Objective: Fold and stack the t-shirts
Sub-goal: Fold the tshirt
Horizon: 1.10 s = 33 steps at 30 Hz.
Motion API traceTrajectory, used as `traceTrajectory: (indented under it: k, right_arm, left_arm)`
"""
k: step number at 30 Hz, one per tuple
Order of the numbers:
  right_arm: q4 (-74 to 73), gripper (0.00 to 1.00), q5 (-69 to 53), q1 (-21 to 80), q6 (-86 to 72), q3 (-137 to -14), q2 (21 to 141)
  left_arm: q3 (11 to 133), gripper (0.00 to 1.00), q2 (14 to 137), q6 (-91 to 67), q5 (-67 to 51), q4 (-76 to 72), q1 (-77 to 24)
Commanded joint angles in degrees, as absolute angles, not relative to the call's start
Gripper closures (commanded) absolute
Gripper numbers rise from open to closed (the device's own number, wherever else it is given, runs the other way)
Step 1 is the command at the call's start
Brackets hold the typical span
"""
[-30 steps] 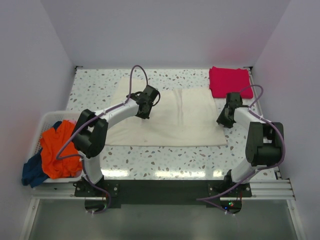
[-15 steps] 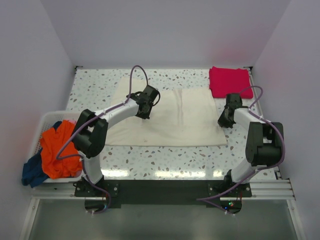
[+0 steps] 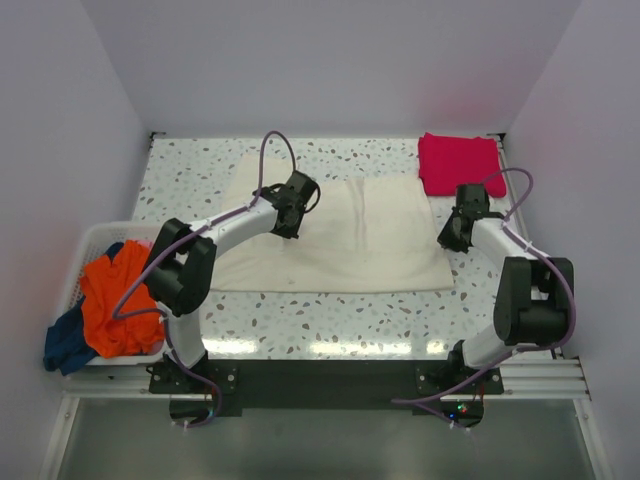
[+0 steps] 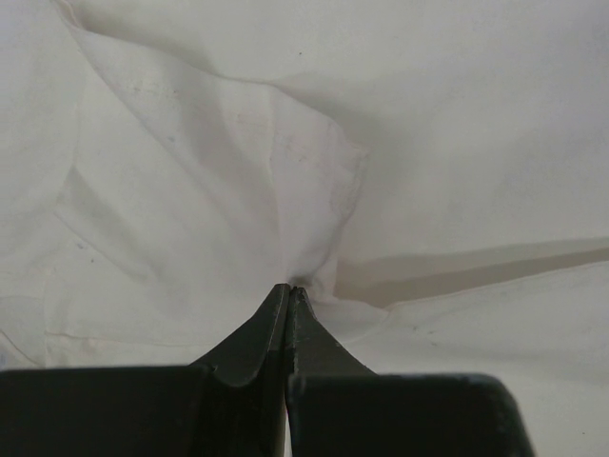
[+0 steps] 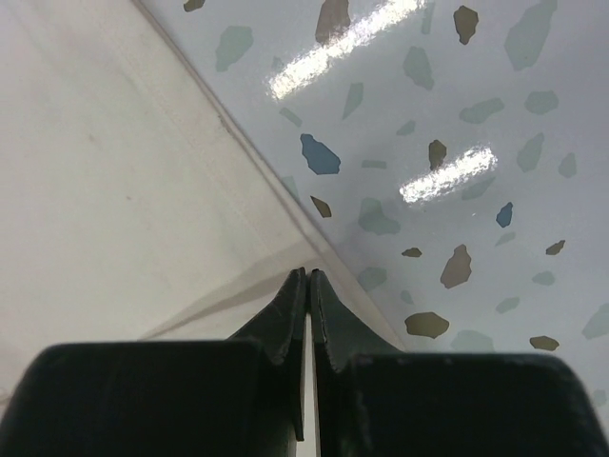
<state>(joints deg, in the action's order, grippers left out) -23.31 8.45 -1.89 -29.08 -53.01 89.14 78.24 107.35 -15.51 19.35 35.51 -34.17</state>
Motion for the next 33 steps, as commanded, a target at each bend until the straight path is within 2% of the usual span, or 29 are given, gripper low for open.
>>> traceTrajectory:
  k: [1,15,33]
  right_arm:
    - [-24.0,1.0,10.5,-2.0,-29.0,-54.6,86.9]
    - [-23.6,1.0,11.0,-2.5,-29.7,-57.7,87.8]
    - [-20.5,1.0,7.0,-2.5,-30.1,-62.0,97.2]
  left_arm:
    - [78.1,1.0,104.9,-16.5,21.6,35.7,-33.8]
    - [77.0,1.0,104.1,-16.8,22.0,35.7,-32.5]
    - [77.3,1.0,106.4,-17.1,20.8,35.5,-31.3]
